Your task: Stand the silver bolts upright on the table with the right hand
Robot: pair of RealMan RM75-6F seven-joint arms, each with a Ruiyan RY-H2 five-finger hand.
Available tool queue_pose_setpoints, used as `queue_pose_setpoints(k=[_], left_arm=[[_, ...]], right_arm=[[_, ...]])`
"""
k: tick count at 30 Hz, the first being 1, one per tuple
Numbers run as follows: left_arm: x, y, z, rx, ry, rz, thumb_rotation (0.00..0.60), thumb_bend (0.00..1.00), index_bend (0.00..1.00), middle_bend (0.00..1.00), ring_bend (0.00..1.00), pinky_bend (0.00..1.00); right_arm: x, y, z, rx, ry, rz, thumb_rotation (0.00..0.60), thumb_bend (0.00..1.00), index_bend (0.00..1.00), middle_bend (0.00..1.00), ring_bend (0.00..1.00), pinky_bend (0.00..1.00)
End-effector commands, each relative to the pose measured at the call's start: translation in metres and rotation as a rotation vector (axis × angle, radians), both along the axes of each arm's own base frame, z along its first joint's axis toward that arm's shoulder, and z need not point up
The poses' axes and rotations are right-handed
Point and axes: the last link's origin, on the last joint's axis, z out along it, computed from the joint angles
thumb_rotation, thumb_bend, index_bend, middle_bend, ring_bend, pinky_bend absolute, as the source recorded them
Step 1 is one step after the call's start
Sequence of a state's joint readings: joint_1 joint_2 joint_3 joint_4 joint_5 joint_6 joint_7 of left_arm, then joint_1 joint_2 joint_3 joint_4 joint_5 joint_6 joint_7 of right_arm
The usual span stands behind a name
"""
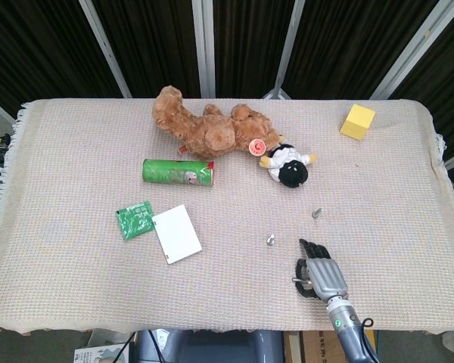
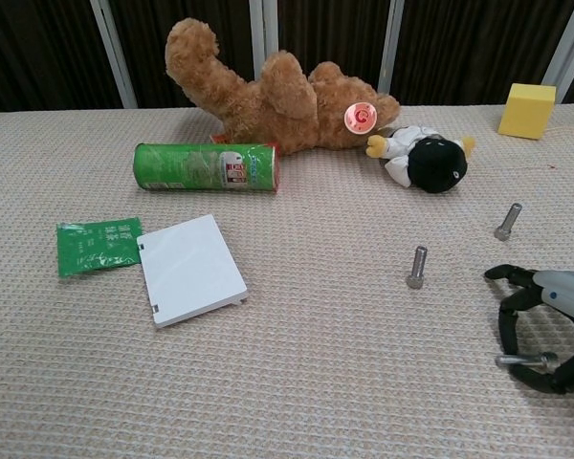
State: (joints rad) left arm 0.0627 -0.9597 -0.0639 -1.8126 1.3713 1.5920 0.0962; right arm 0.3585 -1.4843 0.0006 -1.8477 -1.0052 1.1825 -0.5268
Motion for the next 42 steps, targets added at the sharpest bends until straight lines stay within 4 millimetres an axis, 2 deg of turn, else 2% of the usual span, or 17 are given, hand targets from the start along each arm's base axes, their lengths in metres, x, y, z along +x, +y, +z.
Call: queue_pose_setpoints(k=[1, 9, 22, 42], left_arm=[[0.000, 0.000, 0.000, 0.000, 0.000, 0.001, 0.600, 0.12, 0.10, 0.07, 0.05, 0.18], [0.000, 0.000, -0.001, -0.003, 0.000, 0.001, 0.600, 0.12, 0.10, 0.07, 0.05, 0.18], [0.000, 0.000, 0.000, -0.004, -0.001, 0.003, 0.600, 0.12, 0.10, 0.07, 0.05, 0.18], [0.000, 0.000, 0.000, -0.002, -0.001, 0.003, 0.600, 0.12, 0.10, 0.07, 0.05, 0.18]], right_arm=[[0.000, 0.000, 0.000, 0.001, -0.002, -0.001, 0.600, 0.37, 0.60, 0.00, 0.00, 0.06], [0.004, 0.001, 0.002, -0.001, -0.013, 0.011, 0.600, 0.39, 0.65, 0.00, 0.00, 0.06], [0.013, -0.001, 0.009, -0.015, -0.043, 0.027, 0.600, 0.39, 0.65, 0.00, 0.00, 0.06], [0.015, -0.006, 0.020, -0.021, -0.070, 0.008, 0.600, 0.39, 0.65, 0.00, 0.00, 0.06]])
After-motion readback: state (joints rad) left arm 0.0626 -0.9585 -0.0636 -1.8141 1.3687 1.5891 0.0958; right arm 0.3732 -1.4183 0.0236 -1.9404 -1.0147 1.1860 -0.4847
